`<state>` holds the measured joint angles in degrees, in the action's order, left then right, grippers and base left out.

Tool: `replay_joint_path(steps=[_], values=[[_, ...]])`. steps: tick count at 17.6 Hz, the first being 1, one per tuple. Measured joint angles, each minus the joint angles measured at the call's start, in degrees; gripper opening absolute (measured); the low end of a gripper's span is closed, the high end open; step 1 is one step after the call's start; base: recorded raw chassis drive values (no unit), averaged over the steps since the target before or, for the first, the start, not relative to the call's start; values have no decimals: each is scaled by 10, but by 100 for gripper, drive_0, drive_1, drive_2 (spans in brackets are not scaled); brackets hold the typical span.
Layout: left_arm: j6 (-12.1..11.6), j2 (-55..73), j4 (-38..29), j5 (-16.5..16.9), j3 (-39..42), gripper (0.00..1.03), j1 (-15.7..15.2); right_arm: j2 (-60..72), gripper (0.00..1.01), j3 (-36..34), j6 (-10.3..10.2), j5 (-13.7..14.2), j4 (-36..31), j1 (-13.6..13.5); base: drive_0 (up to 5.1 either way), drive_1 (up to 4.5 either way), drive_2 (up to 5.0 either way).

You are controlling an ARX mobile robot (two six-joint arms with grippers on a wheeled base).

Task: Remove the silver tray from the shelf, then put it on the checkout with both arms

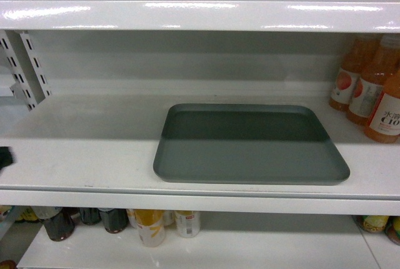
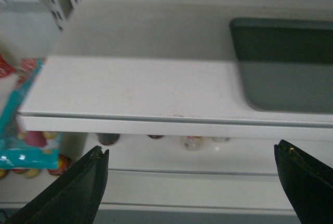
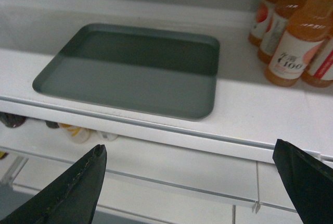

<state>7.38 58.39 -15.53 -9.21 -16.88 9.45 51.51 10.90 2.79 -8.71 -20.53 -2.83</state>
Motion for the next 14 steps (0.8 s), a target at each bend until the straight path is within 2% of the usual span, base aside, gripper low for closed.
replay_joint_path(steps=[1,3,10,12,14], values=[[14,80,-26,12,-26,98,3,78,98,22,-2,-2,-40,-10,0,0,0],[19,138,-40,28,-49,98,7,139,98,43,-3,-3,-68,-17,0,0,0],[28,279,-60,39,-120,98,16,295,98,113,-20,-10,-110,-26,0,0,0],[27,418,-58,40,-210,98,21,438,98,196,-42,-9,-112,-29,0,0,0],[26,509,-37,43,-286,98,22,541,98,270,-53,12,-104,-28,0,0,0]])
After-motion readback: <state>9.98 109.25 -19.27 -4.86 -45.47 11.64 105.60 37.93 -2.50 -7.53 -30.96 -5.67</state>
